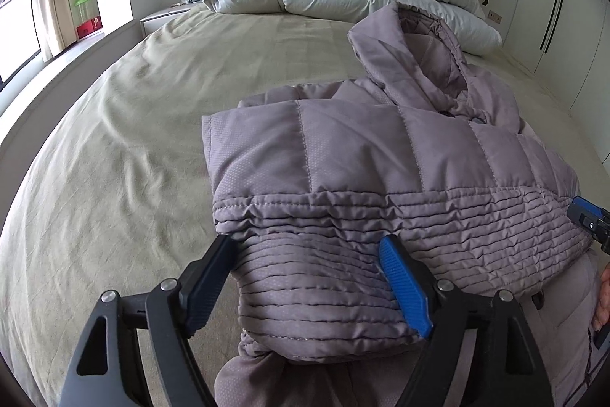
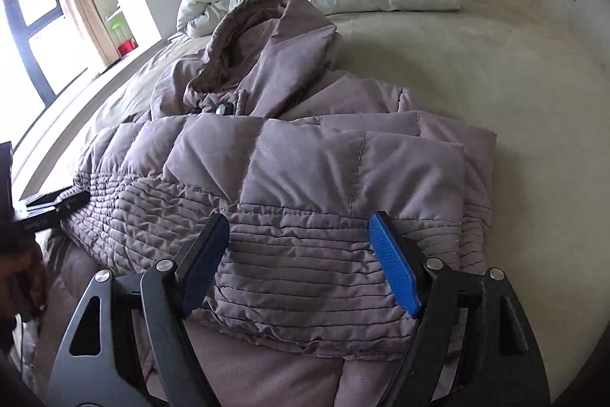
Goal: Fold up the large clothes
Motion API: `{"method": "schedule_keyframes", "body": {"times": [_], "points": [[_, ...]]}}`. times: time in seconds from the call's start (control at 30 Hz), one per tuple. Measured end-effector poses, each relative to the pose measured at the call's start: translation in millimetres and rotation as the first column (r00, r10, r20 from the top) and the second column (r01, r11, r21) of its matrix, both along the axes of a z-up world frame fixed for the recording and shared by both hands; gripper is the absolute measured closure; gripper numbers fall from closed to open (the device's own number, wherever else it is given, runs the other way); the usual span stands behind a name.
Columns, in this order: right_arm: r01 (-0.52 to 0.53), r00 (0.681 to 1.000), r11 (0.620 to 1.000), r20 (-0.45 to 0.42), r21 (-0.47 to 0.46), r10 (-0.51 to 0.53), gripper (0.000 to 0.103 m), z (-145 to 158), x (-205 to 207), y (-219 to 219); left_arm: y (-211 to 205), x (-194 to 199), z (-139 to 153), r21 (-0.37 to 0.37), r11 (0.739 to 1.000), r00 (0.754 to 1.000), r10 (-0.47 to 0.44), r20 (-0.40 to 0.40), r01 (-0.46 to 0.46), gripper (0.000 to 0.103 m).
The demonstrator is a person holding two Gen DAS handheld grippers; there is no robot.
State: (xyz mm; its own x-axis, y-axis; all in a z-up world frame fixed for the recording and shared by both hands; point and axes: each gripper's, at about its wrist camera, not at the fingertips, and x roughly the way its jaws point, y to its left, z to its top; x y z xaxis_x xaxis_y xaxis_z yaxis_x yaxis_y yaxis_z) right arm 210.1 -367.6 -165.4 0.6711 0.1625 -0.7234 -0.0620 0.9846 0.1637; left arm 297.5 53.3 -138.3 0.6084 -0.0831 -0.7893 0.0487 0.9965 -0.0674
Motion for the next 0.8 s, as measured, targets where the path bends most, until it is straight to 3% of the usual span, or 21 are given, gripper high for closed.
{"method": "schedule_keyframes", "body": {"times": [0.1, 0.3, 0.43, 0.6, 0.7, 0.8], "points": [[0.024, 1.0, 0.995, 0.015, 0.099, -0.026, 0.026, 18.8, -4.7, -10.5, 11.3, -13.7, 22.7, -0.066, 0.998, 0.999, 0.028, 0.04, -0.025, 0.022], [0.028, 0.995, 0.946, 0.077, 0.323, -0.055, 0.019, 56.1, -10.1, -43.4, 22.5, -8.7, 68.8, -0.156, 0.988, 0.994, 0.003, 0.112, 0.014, 0.002], [0.0, 0.998, 0.918, 0.052, 0.397, -0.023, 0.018, 73.3, 16.1, -51.5, 31.1, 33.5, 80.7, -0.297, 0.954, 0.998, -0.014, 0.067, 0.033, 0.001], [0.017, 1.0, 0.881, -0.006, 0.472, -0.016, 0.017, 76.4, 74.8, -65.7, 19.5, 106.5, 75.3, -0.33, 0.943, 0.998, -0.051, -0.032, 0.038, 0.001], [0.053, 0.998, 0.858, -0.046, 0.511, -0.034, 0.017, 65.6, 114.8, -76.3, 13.0, 145.2, 68.5, -0.409, 0.912, 0.995, -0.064, -0.077, 0.027, 0.001], [0.087, 0.994, 0.849, -0.097, 0.522, -0.042, 0.017, 49.3, 156.1, -80.3, -1.2, 178.2, 60.6, -0.412, 0.911, 0.992, -0.069, -0.102, 0.021, 0.001]]}}
